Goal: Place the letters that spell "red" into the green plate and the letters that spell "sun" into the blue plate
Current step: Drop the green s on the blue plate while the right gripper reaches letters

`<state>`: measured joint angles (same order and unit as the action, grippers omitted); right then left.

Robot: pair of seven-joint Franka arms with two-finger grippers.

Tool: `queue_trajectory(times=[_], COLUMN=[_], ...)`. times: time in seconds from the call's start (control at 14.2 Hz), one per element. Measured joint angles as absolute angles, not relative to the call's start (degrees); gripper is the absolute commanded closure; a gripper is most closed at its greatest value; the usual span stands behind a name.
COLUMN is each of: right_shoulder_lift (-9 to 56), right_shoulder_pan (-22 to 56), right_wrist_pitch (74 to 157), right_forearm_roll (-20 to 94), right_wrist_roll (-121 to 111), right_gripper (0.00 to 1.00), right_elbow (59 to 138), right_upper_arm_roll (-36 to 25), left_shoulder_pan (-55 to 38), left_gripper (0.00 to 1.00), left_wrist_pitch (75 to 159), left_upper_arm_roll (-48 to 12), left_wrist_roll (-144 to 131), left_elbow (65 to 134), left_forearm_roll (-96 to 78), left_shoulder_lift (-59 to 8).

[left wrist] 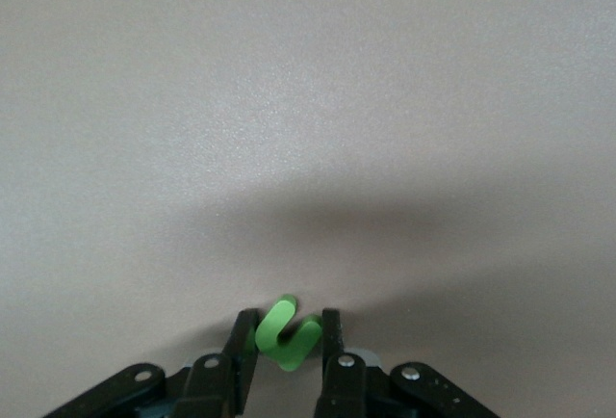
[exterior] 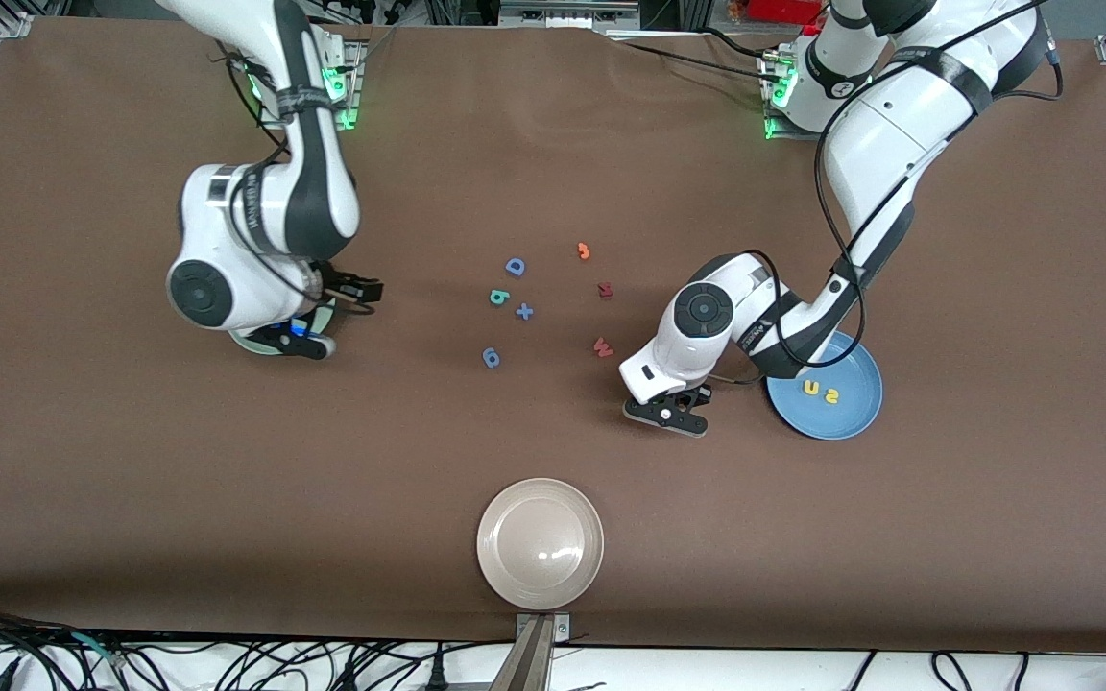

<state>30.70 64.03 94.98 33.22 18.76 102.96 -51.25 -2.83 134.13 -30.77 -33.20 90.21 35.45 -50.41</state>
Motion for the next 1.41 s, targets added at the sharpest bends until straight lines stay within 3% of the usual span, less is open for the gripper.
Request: queue_trajectory(times=[0.35, 0.56, 0.99, 1.41], right_shoulder_lift=[31.43, 32.8, 37.84, 41.88], right_shoulder_pan=[69.78, 72.99, 74.24, 74.24], right_wrist_pitch=[98.39, 103.17, 114.23, 120.96], right_forearm_roll=[38.33, 39.38, 39.54, 40.31], right_wrist_roll=[30.85, 38.34, 46.87, 50.28], right_gripper=[0.01, 0.01, 0.01, 0.01], right_elbow=[102.0, 102.02, 102.06, 102.08], right_upper_arm_roll=[-50.74, -49.21, -42.7, -38.74], left_shoulder_pan=[-2.17, -0.09, 19.61, 29.6], left_gripper=[0.85, 0.87, 0.86, 0.82], left_wrist_pitch=[133.52, 128.98, 114.73, 109.56], left_upper_arm_roll=[-30.64, -31.66, -44.12, -45.73], left_wrist_roll=[-32.81, -30.56, -16.78, -13.71], left_elbow=[89.6, 88.56, 88.25, 92.91], left_forearm_roll=[35.45, 35.45, 35.45, 35.45], left_shoulder_lift=[-50.37, -49.3, -47.68, -47.05])
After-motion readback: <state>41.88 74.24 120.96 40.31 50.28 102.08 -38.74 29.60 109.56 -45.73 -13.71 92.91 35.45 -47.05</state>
